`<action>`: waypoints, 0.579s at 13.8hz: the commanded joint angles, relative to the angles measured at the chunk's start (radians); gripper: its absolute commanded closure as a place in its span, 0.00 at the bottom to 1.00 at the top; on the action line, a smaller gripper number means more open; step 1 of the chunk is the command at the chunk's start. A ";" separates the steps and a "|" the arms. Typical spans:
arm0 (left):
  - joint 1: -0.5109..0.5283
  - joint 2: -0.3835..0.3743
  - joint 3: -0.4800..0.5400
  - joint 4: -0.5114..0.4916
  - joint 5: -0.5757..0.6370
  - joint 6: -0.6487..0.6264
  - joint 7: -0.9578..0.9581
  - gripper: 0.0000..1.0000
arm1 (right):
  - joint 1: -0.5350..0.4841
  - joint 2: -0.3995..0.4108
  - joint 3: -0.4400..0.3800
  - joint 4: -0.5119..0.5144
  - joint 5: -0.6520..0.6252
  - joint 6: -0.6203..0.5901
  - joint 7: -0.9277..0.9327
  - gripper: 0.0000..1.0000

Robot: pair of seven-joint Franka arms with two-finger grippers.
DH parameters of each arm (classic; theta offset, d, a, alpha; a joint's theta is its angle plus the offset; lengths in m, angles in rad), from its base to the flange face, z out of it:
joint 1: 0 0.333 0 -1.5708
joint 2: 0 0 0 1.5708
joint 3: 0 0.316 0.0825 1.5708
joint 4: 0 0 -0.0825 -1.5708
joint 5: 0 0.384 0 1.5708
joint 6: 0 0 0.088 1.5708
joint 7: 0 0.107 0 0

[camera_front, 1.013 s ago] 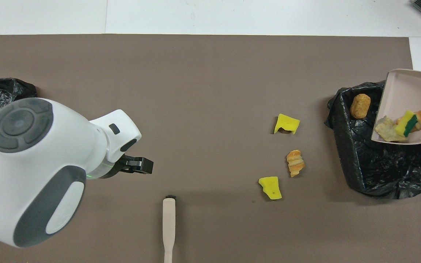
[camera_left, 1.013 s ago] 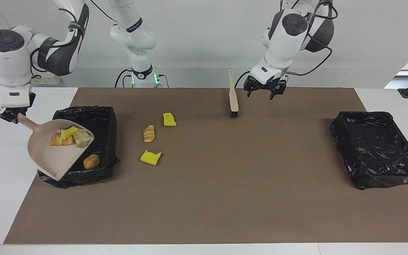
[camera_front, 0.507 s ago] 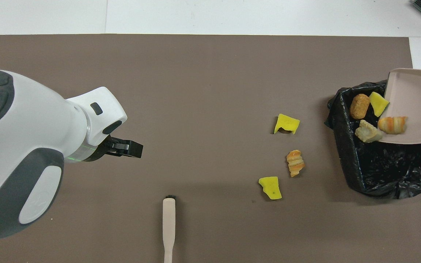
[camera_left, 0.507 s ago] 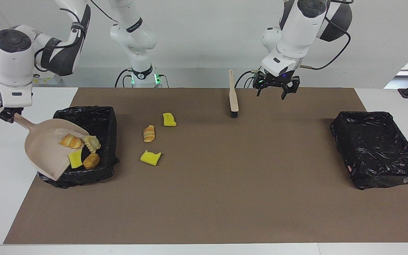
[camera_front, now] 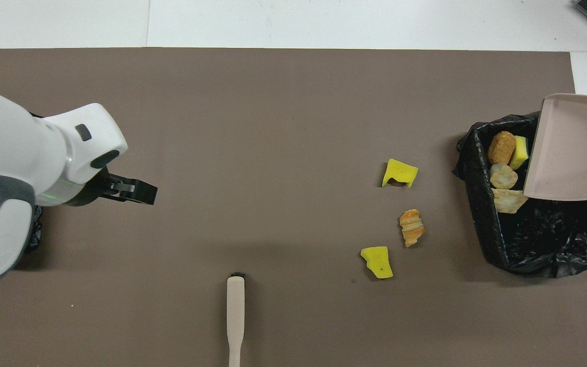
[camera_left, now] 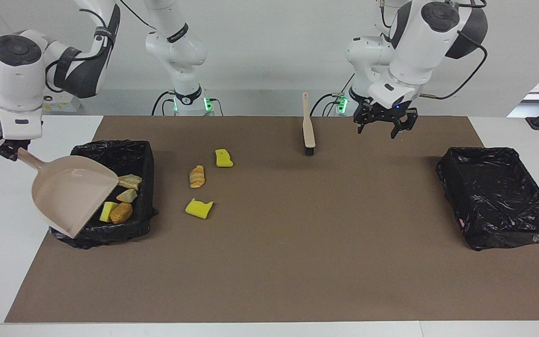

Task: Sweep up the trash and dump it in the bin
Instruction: 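Tip the dustpan over the bin with the right gripper while the left gripper withdraws, then bring the dustpan back and set it on the table with the right gripper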

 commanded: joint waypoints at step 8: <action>0.010 0.078 0.123 0.308 -0.004 -0.282 0.117 0.00 | 0.042 -0.085 0.081 -0.007 -0.092 -0.074 -0.136 1.00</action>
